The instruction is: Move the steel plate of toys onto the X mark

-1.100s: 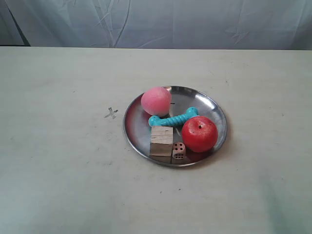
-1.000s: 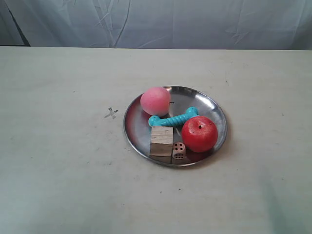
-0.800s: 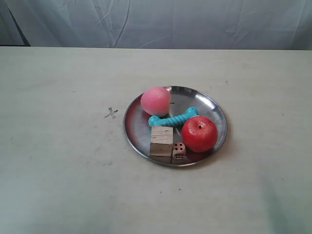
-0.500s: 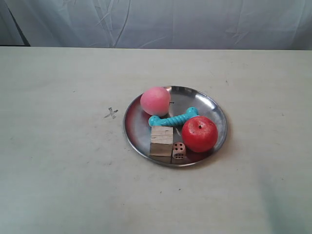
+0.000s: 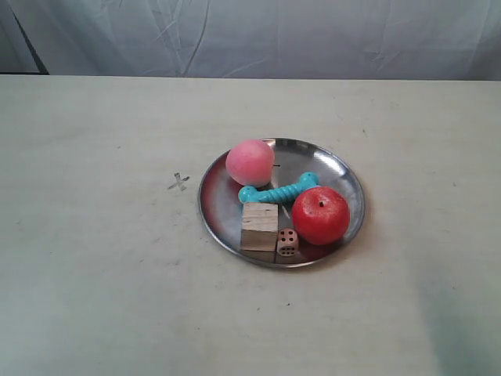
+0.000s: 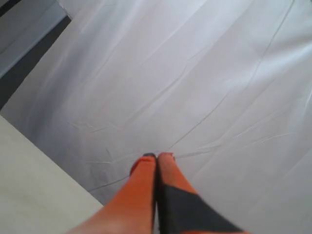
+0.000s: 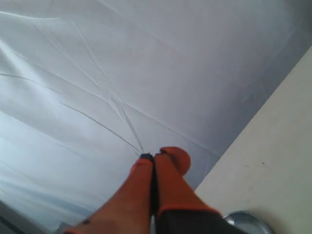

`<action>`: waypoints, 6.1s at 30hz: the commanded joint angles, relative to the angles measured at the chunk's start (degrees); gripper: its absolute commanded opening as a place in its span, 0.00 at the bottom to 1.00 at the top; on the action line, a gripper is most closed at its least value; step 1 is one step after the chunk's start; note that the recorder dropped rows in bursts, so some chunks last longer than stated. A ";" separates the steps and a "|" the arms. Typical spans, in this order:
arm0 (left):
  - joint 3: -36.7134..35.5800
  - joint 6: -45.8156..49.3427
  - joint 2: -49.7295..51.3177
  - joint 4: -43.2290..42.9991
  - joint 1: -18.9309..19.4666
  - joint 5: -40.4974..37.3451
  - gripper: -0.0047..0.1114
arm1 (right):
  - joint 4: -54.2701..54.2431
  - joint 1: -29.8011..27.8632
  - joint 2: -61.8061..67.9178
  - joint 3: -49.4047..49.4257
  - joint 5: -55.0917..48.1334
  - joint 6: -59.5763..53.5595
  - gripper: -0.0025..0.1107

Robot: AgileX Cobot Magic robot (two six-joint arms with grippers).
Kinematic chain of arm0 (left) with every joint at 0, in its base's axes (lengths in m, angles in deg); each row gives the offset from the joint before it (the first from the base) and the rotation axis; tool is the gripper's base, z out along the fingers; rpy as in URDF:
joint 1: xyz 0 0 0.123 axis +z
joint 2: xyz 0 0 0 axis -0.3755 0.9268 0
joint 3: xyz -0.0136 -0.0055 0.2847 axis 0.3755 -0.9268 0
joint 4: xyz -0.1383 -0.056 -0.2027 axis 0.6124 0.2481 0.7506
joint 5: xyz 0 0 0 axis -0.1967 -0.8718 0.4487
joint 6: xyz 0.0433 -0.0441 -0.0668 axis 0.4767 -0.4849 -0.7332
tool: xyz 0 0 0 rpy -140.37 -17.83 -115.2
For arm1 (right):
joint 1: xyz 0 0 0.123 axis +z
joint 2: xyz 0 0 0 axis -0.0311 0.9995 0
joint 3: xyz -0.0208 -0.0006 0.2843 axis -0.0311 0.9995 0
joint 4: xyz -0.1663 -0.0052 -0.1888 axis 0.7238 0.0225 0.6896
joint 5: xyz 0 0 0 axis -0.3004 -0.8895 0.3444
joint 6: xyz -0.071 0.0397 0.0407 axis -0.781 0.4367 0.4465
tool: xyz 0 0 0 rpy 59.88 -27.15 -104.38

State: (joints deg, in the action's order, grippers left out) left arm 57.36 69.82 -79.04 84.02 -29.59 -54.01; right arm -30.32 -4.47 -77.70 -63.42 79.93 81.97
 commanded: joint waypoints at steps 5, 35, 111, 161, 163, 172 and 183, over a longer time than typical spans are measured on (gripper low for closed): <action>-0.27 -0.41 -0.23 1.12 0.07 4.91 0.04 | -2.25 0.03 -0.32 0.04 10.50 0.00 0.02; 63.43 20.07 97.96 -13.33 -0.03 -56.08 0.04 | 32.83 0.03 99.35 -60.64 -32.63 -12.97 0.05; 70.03 41.83 125.76 18.64 -12.17 -57.69 0.04 | 1.21 0.03 126.27 -60.82 -49.37 -33.38 0.02; 81.62 34.49 121.89 6.90 -7.52 -80.68 0.04 | 0.79 7.32 119.25 -77.75 -60.07 -23.63 0.01; 81.62 34.01 121.86 5.26 -5.92 -82.31 0.04 | 2.88 8.79 119.25 -80.33 -59.97 -21.01 0.01; 81.62 33.87 121.75 1.09 0.67 -83.70 0.04 | 8.71 15.89 122.02 -91.74 -57.90 -12.47 0.01; 81.62 32.65 121.75 -7.57 2.52 -83.70 0.04 | 13.70 21.75 137.20 -102.58 -59.32 -3.33 0.01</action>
State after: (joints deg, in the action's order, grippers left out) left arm 138.61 101.19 43.24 70.82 -24.97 -137.78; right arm -8.56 14.07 58.65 -164.46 22.92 74.73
